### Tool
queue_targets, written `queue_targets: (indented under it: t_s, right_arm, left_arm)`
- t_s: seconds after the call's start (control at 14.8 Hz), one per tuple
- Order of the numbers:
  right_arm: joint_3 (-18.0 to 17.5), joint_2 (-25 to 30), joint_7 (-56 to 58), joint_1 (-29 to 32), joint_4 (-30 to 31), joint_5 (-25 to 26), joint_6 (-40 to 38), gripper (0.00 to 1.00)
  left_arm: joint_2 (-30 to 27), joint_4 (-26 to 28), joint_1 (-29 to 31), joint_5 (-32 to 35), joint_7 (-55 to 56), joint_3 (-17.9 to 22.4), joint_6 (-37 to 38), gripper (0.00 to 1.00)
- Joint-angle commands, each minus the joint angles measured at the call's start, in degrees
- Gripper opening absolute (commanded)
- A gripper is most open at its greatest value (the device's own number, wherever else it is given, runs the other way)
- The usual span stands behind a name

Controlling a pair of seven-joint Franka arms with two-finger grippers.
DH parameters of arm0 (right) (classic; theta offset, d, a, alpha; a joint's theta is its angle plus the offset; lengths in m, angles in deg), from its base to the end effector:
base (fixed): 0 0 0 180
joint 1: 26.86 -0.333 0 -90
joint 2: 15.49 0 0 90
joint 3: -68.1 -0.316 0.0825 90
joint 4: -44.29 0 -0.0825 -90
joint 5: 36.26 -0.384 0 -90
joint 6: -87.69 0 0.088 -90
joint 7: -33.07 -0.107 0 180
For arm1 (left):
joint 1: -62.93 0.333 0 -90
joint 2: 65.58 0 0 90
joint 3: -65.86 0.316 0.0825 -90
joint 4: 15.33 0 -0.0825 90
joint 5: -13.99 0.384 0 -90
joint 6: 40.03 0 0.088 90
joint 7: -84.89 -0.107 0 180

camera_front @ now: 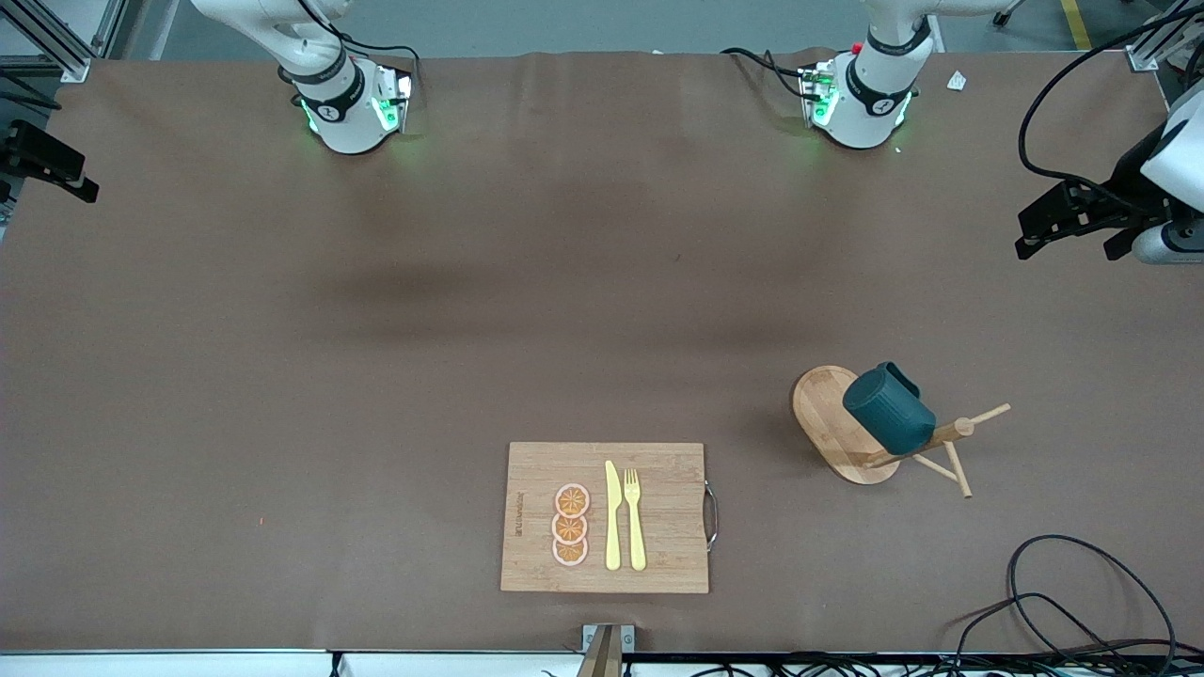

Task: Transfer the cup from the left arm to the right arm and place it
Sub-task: 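Move the left gripper toward the teal mug on the wooden stand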

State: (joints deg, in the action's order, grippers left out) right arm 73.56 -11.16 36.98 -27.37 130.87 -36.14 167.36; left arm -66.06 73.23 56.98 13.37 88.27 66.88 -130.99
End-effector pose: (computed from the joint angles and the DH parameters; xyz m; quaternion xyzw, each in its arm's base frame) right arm 0.5089 -0.0467 0.6768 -0.9997 0.0090 0.0224 0.0043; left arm 0.5520 -0.0487 0.6426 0.9996 -0.0136 0.0247 0.0073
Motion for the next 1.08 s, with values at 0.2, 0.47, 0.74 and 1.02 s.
queue_targets:
  t_s: [0.2, 0.47, 0.74, 1.02]
  right_arm:
    - [-0.19, 0.85, 0.67, 0.08, 0.51, 0.23, -1.62, 1.00]
    - [-0.19, 0.77, 1.02, -0.01, 0.95, 0.23, -1.27, 1.00]
    - [-0.27, 0.68, 1.02, 0.08, 1.04, 0.14, 0.31, 1.00]
    - [-0.27, 0.68, 1.11, 0.08, 1.31, 0.14, 0.93, 1.00]
  left_arm:
    - [0.22, -0.76, -0.02, 1.15, -0.83, 0.12, -0.36, 1.00]
    - [1.53, -0.85, -0.72, 1.15, 0.14, 0.03, -2.03, 1.00]
    - [3.90, -0.76, -1.08, 0.36, 0.58, -0.32, -2.99, 1.00]
    - [6.28, -0.68, -0.46, -2.53, 8.28, -0.41, -5.37, 1.00]
